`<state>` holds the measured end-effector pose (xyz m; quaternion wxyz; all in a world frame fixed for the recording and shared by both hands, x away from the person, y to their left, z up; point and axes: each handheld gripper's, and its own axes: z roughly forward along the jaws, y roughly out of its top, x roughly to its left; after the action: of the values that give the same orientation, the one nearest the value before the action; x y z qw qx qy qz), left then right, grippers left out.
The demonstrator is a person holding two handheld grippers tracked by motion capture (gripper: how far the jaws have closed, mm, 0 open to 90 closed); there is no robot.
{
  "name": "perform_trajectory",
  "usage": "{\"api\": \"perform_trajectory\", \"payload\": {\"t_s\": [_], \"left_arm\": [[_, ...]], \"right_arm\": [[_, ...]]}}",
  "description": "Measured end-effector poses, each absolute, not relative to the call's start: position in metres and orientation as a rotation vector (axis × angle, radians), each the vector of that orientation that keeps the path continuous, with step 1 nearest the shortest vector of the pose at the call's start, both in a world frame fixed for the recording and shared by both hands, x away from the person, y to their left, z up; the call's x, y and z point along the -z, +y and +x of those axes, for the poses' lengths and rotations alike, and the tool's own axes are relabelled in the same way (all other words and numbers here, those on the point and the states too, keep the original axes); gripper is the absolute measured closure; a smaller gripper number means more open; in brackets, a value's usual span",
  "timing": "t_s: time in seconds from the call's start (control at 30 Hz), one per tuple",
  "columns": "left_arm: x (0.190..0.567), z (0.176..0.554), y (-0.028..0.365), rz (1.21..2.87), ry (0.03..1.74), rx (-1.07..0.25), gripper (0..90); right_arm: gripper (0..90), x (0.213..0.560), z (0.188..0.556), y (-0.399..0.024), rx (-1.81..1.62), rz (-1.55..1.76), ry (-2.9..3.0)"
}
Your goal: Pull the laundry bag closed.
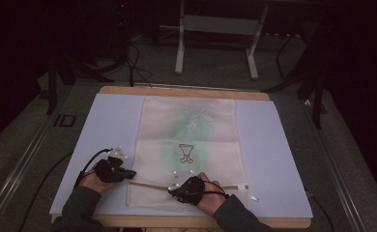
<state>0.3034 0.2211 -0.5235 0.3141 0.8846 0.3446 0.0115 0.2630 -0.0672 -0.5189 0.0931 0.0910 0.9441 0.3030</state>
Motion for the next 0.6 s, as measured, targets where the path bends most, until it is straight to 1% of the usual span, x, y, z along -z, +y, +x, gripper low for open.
{"api": "perform_trajectory", "payload": {"t_s": [0.6], "left_arm": [[0.523,0.303,0.221,2.334,0.91,-0.034,90.0]], "right_arm": [[82.1,0.518,0.264,-0.084,-0.899,0.298,2.798]]}}
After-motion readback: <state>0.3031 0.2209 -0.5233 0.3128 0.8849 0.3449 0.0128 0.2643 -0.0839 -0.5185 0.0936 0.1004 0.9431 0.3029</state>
